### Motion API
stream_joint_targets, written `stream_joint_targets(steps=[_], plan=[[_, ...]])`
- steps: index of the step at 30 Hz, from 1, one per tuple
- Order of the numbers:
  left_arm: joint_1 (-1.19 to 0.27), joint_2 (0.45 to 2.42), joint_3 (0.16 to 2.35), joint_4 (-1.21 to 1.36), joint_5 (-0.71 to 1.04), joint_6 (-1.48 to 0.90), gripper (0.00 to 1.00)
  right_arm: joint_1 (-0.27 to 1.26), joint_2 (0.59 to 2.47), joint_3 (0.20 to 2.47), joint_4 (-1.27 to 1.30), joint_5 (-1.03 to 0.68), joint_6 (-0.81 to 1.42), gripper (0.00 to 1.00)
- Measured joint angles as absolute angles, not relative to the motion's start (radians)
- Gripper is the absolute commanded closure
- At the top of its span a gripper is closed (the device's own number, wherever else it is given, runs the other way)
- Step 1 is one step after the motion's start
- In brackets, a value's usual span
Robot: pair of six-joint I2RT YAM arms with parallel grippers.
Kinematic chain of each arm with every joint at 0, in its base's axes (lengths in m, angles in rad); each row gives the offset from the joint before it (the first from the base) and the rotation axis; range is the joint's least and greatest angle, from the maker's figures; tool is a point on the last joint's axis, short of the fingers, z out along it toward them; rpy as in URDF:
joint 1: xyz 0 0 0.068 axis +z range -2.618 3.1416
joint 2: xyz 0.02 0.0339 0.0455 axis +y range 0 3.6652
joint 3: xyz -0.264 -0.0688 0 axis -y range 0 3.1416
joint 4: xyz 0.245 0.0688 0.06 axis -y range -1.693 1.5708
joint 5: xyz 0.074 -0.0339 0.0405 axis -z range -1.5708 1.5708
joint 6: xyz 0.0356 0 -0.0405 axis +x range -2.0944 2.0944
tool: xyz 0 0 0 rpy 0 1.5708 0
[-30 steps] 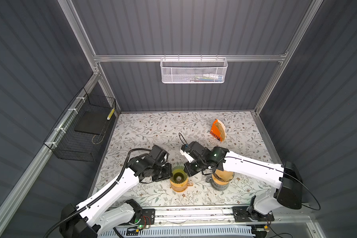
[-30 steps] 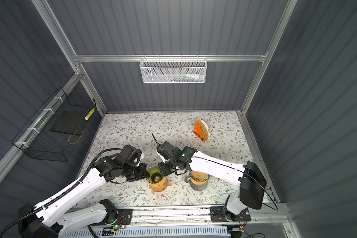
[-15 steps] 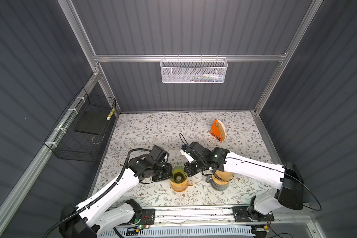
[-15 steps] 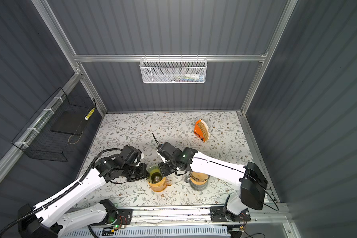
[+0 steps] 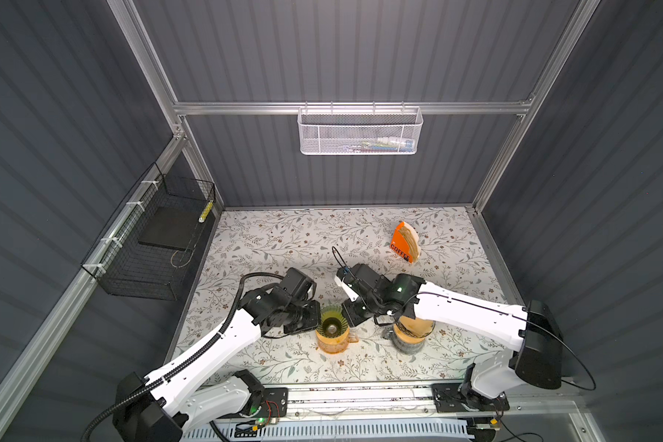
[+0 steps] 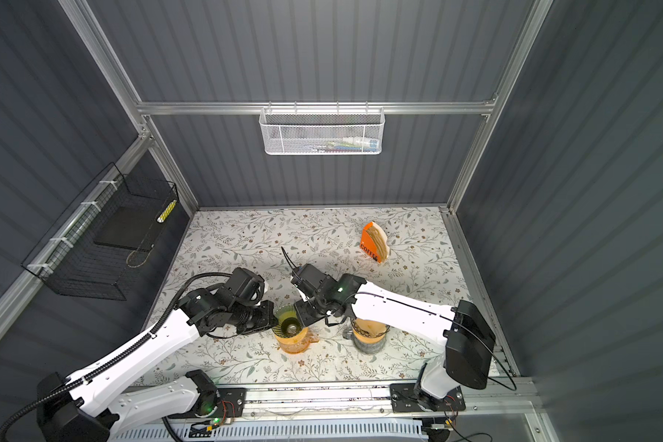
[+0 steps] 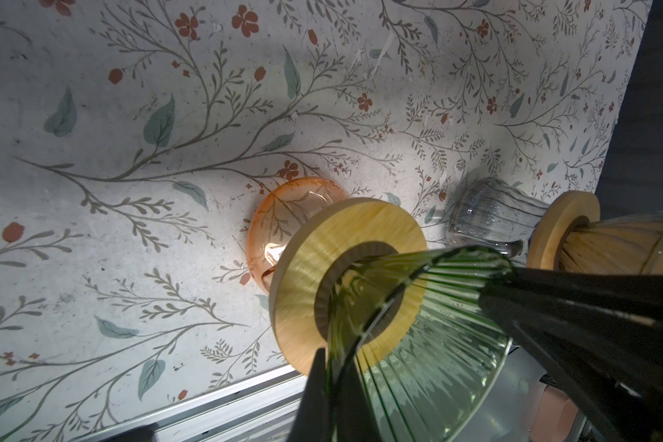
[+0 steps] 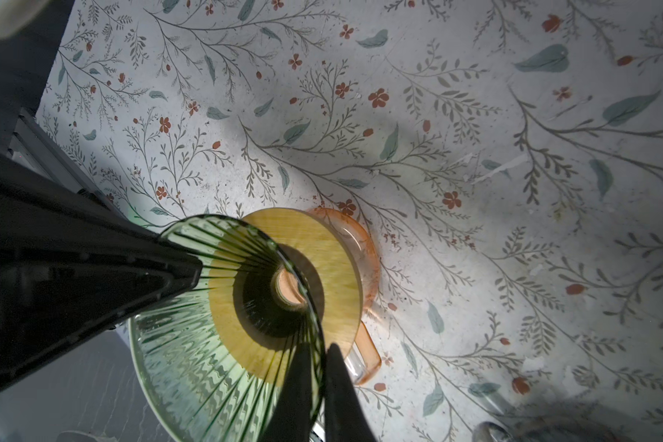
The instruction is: Place the coffee filter in the dripper
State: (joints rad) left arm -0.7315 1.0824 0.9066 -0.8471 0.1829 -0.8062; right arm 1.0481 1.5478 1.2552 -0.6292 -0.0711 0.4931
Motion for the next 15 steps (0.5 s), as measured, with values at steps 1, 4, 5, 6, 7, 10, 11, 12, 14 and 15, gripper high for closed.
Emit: stream_joint_targets(steps=[1, 4, 5, 6, 7, 10, 11, 12, 14, 15], plan=[[-0.731, 1.087, 0.910, -0.847, 0.183, -0.806, 1.00, 1.048, 1.549, 1.257, -0.632, -0.067, 0.490, 0.90], [-0.732, 1.089, 0.912, -0.845, 0.179, -0.805, 1.00, 1.048, 1.549, 1.257, -0.633, -0.060, 0.485, 0.89], [-0.732, 1.089, 0.912, -0.845, 0.179, -0.805, 1.00, 1.048, 1.549, 1.257, -0.633, -0.060, 0.482, 0.89], [-0.732, 1.089, 0.912, -0.845, 0.179, -0.805, 1.00, 1.048, 1.549, 1.258, -0.633, -0.060, 0.480, 0.89], [-0.732, 1.089, 0.913, -0.846, 0.179, -0.805, 1.00, 1.048, 1.549, 1.258, -0.633, -0.060, 0.476, 0.89], [-0.733, 1.096, 0.919, -0.848, 0.176, -0.800, 1.00, 1.048, 1.549, 1.259, -0.636, -0.060, 0.467, 0.88], [-0.733, 1.100, 0.923, -0.850, 0.176, -0.796, 1.00, 1.048, 1.549, 1.259, -0.637, -0.059, 0.465, 0.88], [-0.733, 1.104, 0.926, -0.852, 0.176, -0.794, 1.00, 1.048, 1.549, 1.259, -0.638, -0.059, 0.463, 0.88], [-0.733, 1.110, 0.931, -0.852, 0.176, -0.788, 1.00, 1.048, 1.549, 1.260, -0.641, -0.055, 0.459, 0.88], [-0.733, 1.111, 0.931, -0.852, 0.176, -0.786, 1.00, 1.048, 1.550, 1.261, -0.643, -0.055, 0.458, 0.87]])
